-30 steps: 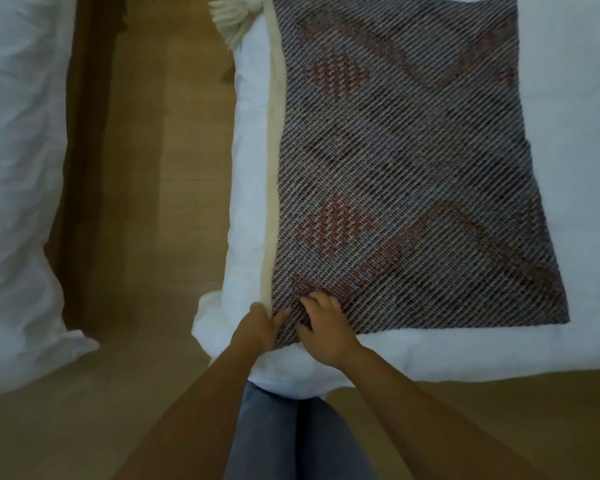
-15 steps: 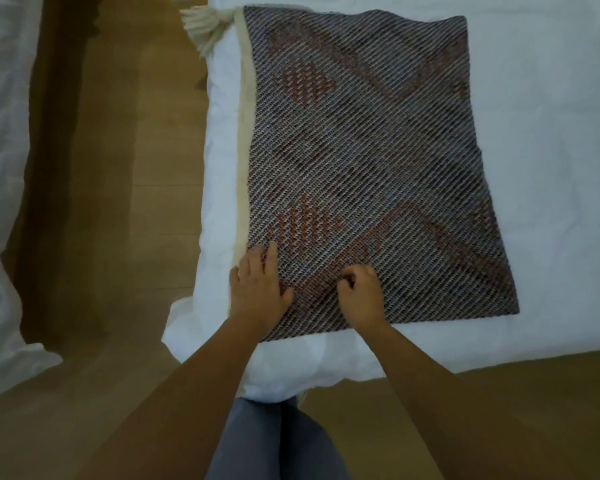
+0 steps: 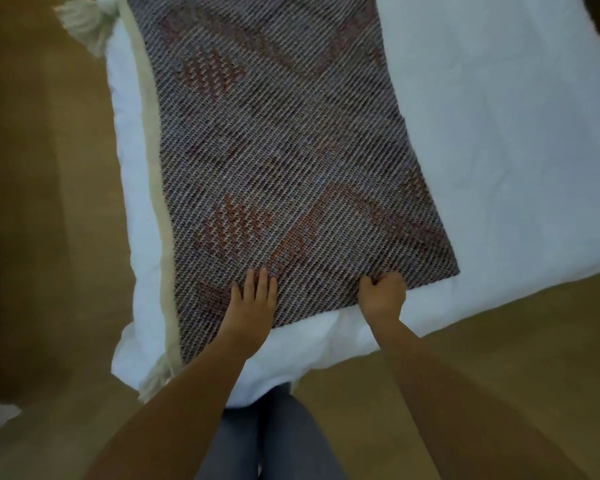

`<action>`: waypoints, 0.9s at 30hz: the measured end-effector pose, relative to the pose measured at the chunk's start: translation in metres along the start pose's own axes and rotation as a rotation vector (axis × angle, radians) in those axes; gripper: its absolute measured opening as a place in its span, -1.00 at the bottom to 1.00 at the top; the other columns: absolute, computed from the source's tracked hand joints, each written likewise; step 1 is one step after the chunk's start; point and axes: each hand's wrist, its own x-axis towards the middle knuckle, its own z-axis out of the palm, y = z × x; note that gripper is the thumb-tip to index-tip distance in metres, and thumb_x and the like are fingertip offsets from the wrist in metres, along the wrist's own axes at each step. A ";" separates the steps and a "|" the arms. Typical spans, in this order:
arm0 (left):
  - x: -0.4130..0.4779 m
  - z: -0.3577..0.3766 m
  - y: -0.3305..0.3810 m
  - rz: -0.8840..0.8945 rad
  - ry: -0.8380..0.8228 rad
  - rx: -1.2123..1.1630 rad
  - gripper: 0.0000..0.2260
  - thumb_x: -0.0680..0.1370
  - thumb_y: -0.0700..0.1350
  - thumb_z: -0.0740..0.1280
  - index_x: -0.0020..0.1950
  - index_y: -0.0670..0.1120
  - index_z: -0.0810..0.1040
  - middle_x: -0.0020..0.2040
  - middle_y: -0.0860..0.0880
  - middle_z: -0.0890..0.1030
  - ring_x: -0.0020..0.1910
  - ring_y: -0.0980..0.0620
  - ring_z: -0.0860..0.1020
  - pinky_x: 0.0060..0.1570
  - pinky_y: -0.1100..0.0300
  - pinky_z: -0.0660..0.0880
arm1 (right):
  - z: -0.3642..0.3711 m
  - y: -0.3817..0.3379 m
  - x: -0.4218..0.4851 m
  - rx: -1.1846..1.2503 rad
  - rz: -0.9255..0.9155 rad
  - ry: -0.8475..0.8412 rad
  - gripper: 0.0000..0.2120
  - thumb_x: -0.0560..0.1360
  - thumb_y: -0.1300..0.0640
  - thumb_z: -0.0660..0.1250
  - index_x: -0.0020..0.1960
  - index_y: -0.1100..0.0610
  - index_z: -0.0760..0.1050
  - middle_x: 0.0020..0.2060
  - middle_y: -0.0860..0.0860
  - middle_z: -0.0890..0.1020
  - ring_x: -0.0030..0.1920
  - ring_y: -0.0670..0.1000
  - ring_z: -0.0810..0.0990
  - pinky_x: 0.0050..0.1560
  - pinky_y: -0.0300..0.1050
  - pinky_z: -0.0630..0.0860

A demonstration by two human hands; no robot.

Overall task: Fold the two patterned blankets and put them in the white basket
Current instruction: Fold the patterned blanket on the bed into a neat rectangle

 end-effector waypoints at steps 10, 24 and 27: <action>-0.006 -0.013 -0.004 -0.001 -0.052 -0.085 -0.51 0.63 -0.17 0.01 0.50 -0.26 -0.11 0.52 -0.24 0.01 0.50 -0.22 0.02 0.36 -0.01 0.28 | 0.040 -0.015 -0.028 0.829 0.644 -0.125 -0.55 0.52 0.08 0.32 0.33 0.25 0.36 0.25 0.18 0.49 0.20 0.21 0.49 0.25 0.14 0.45; 0.002 -0.051 -0.110 0.296 0.006 -0.493 -0.80 0.62 -0.14 0.10 0.20 -0.12 0.39 0.11 -0.16 0.55 0.06 -0.14 0.53 0.09 0.02 0.45 | 0.040 -0.118 -0.030 0.544 0.335 0.381 -0.70 0.56 0.13 0.22 0.22 0.27 0.41 0.15 0.20 0.55 0.14 0.20 0.52 0.06 -0.07 0.40; 0.002 -0.072 -0.139 0.354 0.040 -0.499 -0.83 0.61 -0.19 0.10 0.13 -0.18 0.43 0.03 -0.19 0.57 -0.02 -0.15 0.55 0.01 0.04 0.45 | 0.048 -0.156 -0.033 0.404 0.256 0.385 -0.66 0.56 0.08 0.21 0.26 0.24 0.39 0.20 0.20 0.53 0.19 0.21 0.49 0.17 0.00 0.40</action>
